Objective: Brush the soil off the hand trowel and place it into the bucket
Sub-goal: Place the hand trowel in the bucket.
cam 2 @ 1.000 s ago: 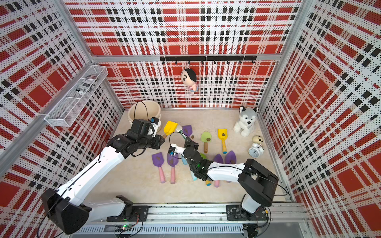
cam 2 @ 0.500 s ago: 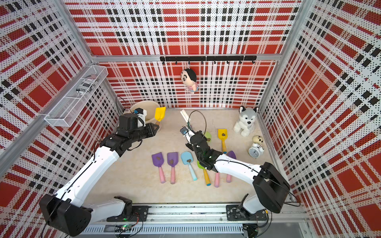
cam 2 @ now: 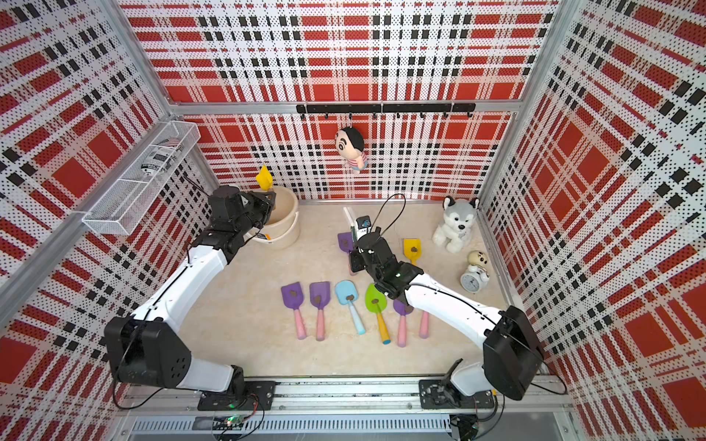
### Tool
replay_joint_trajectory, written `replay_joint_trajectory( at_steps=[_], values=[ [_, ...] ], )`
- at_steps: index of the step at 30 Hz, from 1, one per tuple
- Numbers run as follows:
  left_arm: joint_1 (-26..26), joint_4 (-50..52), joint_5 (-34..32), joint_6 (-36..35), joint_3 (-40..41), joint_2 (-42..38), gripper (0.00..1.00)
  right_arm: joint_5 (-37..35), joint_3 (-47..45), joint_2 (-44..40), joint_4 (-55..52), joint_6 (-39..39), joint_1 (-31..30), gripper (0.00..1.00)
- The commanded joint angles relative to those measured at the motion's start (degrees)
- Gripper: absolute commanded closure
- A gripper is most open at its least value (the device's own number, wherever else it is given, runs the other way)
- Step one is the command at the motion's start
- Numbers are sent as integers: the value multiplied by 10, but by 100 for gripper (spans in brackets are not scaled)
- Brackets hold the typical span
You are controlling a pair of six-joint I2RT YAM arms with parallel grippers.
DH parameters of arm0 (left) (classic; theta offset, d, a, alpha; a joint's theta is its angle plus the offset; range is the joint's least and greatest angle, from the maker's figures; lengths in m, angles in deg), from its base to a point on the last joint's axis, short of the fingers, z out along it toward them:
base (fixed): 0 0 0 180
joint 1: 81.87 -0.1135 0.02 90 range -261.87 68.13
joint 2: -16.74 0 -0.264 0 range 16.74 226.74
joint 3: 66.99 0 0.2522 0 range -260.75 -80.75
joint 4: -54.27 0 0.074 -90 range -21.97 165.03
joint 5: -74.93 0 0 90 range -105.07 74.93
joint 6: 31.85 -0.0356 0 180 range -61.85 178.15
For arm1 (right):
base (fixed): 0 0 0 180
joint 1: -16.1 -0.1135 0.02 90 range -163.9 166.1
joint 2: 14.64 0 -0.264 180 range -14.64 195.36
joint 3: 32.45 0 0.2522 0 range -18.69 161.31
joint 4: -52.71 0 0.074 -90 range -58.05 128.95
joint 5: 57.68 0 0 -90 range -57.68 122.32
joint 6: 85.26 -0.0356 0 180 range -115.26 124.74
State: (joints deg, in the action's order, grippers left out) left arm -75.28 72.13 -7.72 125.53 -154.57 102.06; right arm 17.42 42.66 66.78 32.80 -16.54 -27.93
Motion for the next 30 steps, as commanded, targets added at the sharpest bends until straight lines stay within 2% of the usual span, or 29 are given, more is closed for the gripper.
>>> replay_joint_trajectory(
  at_steps=[1,12,21,23,25,30],
  values=[
    [-12,-54,12,96,-27,18,100,27,2,-32,-3,-42,-1,100],
    [-24,-98,54,241,-31,87,100,19,-31,-70,-4,-55,-1,100],
    [-27,-49,61,253,-90,152,100,12,-27,-85,-16,-51,-1,100],
    [-27,-32,57,247,-103,162,90,13,-29,-88,-16,-50,-1,100],
    [-27,-21,57,247,-106,171,86,13,-28,-91,-18,-51,-1,100],
    [-28,-1,41,252,-93,174,84,9,-32,-99,-20,-52,-1,100]
  ],
)
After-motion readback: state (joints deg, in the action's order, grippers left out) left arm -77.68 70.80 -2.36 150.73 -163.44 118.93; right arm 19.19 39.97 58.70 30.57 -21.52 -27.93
